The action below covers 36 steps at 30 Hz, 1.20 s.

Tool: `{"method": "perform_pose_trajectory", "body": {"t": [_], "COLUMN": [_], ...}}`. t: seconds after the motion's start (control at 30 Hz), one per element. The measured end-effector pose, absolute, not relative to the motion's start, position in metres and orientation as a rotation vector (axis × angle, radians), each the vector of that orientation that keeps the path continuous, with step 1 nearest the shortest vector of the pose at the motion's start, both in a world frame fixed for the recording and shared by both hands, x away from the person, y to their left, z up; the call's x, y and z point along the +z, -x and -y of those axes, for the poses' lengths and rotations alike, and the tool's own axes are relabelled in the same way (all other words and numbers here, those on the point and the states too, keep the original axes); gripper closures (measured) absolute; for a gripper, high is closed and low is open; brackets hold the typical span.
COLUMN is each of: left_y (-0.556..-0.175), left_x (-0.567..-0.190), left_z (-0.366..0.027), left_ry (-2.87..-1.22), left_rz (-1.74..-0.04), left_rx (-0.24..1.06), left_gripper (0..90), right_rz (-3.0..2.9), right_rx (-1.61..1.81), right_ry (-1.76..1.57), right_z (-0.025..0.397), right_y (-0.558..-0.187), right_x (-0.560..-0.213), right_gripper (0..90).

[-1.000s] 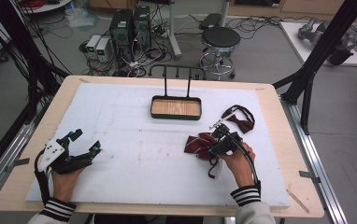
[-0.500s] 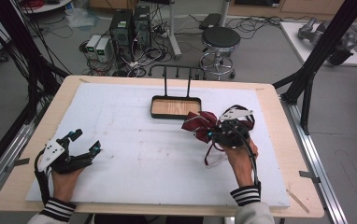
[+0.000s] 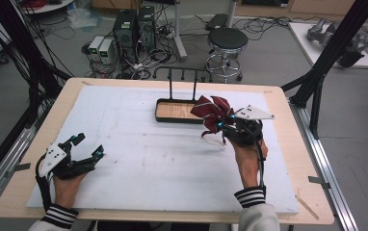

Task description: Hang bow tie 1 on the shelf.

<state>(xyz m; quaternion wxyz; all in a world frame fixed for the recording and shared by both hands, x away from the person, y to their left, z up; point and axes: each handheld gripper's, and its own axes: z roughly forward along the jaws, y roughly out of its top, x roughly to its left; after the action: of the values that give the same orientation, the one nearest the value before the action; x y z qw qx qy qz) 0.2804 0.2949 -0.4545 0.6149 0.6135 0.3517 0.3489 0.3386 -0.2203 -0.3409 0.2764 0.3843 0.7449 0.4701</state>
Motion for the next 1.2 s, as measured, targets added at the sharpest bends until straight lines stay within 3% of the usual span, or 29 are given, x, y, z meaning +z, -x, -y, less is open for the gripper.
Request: {"method": "perform_pose_trajectory", "body": {"t": [1.2], "left_y": [-0.281], "left_x": [-0.455], "left_z": [-0.295], "left_ry": [-1.408], "left_rz": [-0.813], "left_rx": [0.801], "left_gripper": [15.0], "right_rz": [-1.764], "right_rx": [1.347], "right_ry": [-1.011], "right_z": [0.194], "right_y": [-0.402], "right_x": [-0.294], "right_gripper": [69.1]}}
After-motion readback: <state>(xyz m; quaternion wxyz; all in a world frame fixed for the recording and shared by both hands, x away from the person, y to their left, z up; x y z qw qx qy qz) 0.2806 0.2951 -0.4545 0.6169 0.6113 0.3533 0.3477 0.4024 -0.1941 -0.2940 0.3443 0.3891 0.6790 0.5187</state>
